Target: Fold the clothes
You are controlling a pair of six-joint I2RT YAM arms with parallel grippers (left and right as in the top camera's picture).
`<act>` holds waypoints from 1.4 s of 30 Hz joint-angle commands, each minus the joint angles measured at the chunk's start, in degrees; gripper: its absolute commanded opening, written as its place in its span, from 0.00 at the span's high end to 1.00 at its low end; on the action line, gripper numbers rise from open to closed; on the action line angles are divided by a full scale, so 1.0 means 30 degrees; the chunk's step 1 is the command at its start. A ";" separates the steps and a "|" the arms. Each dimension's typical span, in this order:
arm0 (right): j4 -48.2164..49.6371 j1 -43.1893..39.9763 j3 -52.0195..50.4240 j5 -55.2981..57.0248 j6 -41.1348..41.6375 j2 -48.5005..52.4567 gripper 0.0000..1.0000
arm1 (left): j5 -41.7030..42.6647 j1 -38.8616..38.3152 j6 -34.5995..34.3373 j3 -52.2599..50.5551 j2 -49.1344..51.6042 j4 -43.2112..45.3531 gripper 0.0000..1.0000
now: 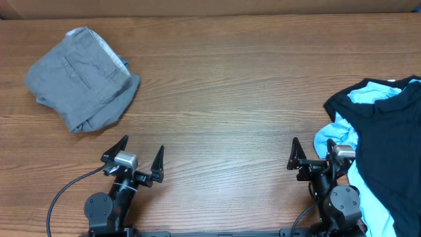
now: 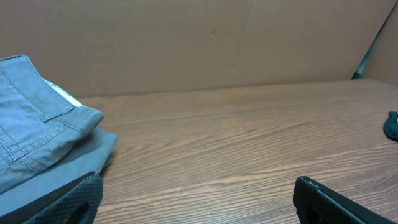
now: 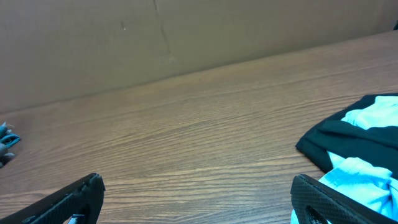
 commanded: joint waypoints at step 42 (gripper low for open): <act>0.0590 -0.0036 0.4597 -0.7446 0.0270 0.0408 0.00 | 0.5107 -0.0117 -0.4962 0.6018 0.1064 -0.0226 0.00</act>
